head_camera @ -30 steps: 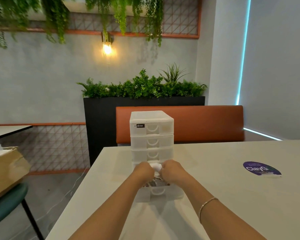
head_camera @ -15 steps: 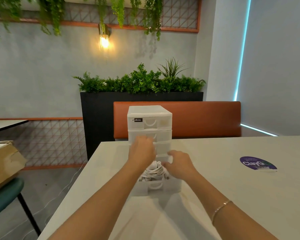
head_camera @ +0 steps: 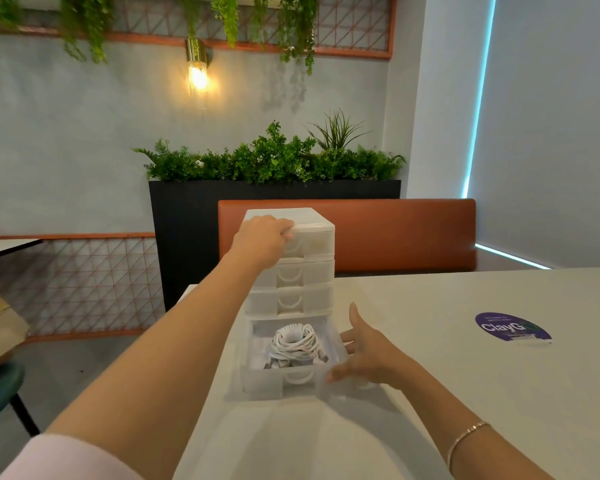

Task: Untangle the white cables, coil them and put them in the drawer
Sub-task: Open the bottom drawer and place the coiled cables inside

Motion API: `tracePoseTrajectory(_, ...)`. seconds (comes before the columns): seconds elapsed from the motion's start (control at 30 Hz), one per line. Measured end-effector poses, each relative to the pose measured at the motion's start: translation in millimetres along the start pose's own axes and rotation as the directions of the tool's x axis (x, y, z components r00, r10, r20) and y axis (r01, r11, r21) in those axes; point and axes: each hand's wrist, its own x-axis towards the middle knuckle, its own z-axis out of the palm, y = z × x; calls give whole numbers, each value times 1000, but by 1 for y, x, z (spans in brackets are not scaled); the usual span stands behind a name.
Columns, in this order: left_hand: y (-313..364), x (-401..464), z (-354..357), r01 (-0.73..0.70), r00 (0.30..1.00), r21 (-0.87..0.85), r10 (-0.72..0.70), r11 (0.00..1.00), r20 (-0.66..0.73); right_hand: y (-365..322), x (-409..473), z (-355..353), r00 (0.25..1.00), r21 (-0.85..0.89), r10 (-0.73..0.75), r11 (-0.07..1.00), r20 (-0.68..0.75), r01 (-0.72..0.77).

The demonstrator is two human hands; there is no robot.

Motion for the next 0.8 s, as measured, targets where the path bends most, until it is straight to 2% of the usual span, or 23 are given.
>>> tracePoseTrajectory(0.13,-1,6,3,19,999,-8,-19,1000,-38,1,21,3,994,56,54,997,-95,-48)
tracePoseTrajectory(0.23,-1,6,3,15,999,-2,-15,1000,-50,-4,35,7,985,135,35,991,-166,-12)
tracePoseTrajectory(0.4,-4,5,6,13,998,-19,-14,1000,-61,-6,60,18,965,102,7,995,-264,20)
tracePoseTrajectory(0.67,-3,-1,4,-19,997,-33,16,999,-79,8,81,19,954,82,4,996,-300,22)
tracePoseTrajectory(0.8,0,-8,3,-60,993,42,64,997,-104,12,84,10,970,15,27,1000,-242,-24)
